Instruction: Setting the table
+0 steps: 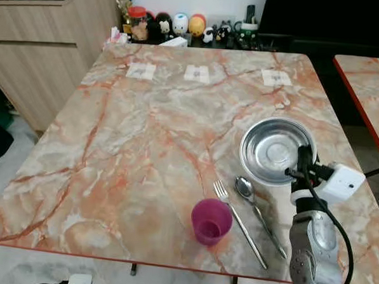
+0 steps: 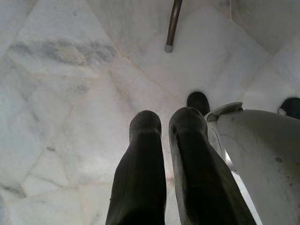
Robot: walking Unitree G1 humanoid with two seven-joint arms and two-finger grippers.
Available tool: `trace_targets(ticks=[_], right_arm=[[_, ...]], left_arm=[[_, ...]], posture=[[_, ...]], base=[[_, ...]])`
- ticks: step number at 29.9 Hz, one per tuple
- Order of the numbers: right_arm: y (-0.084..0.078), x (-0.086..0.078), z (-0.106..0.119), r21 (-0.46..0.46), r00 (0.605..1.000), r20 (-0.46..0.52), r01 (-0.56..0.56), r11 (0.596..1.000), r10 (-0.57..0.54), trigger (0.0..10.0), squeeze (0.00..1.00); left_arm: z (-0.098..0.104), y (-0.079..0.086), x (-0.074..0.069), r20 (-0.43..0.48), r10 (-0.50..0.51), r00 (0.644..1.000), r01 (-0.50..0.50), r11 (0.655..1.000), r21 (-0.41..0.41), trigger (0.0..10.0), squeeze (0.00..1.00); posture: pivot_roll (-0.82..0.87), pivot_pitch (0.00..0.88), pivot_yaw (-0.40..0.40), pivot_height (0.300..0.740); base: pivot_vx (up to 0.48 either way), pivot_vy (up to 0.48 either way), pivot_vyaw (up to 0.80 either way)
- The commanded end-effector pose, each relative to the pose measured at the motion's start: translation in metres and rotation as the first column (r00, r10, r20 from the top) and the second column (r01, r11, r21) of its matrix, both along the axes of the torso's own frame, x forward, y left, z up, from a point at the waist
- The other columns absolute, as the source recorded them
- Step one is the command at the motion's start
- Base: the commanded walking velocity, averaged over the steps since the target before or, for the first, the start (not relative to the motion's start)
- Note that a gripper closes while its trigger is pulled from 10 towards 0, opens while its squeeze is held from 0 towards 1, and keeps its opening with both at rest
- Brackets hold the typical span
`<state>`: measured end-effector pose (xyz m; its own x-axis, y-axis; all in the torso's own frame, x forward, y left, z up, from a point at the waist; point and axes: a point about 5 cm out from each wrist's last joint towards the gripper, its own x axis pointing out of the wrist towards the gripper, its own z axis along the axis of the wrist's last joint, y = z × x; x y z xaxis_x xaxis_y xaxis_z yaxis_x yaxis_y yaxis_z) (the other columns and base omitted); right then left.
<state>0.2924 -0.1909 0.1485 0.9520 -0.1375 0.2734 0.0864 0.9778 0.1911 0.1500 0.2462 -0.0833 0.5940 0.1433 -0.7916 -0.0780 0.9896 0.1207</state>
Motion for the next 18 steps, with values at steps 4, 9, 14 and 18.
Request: trace_targets(ticks=[4,9,14,18], right_arm=[[0.0020,-0.0021,0.0235,-0.040,0.995,0.099,-0.003,0.999,0.007,10.0,0.00],[0.0026,-0.0011,0.0254,-0.029,0.995,0.098,0.001,1.000,0.002,10.0,0.00],[0.0091,-0.0011,0.0249,-0.033,0.997,0.080,-0.017,0.999,0.019,10.0,0.00],[0.0091,0.0004,0.0211,-0.028,0.999,0.043,-0.017,0.999,0.018,10.0,0.00]], left_arm=[[-0.0033,0.0019,-0.0082,-0.034,0.027,0.999,-0.027,1.000,0.000,10.0,0.00],[-0.0049,-0.0043,-0.0079,-0.035,0.021,0.999,-0.021,1.000,-0.007,10.0,0.00],[-0.0048,-0.0061,-0.0068,-0.029,0.013,0.999,-0.014,1.000,-0.012,10.0,0.00],[-0.0041,-0.0065,-0.0043,-0.026,0.008,1.000,-0.008,1.000,-0.009,10.0,0.00]], posture=[[-0.09,0.082,0.009,0.740],[-0.09,0.078,0.006,0.740],[-0.09,0.077,0.006,0.740],[-0.09,0.077,0.008,0.740]], base=[[0.000,0.000,0.00],[0.000,0.000,0.00],[0.000,0.000,0.00],[0.000,0.000,-0.15]])
